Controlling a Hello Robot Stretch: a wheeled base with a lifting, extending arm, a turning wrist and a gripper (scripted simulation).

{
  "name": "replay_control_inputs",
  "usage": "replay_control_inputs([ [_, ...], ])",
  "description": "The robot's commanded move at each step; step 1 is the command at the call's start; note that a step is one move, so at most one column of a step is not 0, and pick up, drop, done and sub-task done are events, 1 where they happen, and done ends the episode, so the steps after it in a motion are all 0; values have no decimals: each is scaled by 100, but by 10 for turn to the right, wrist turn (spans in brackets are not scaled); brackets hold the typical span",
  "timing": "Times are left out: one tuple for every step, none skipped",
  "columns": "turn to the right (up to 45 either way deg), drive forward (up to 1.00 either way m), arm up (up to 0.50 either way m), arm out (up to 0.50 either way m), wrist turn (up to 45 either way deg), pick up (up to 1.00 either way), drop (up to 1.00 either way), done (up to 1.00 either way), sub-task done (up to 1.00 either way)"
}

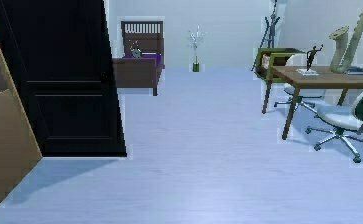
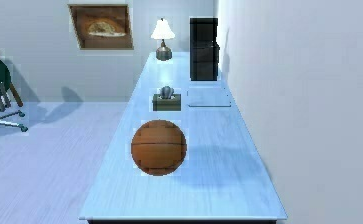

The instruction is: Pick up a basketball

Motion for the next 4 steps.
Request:
replay_control_inputs([
  [0,0,50,0,0,0,0,0,0],
  [0,0,38,0,0,0,0,0,0],
  [0,0,0,24,0,0,0,0,0],
  [0,0,0,0,450,0,0,0,0],
])
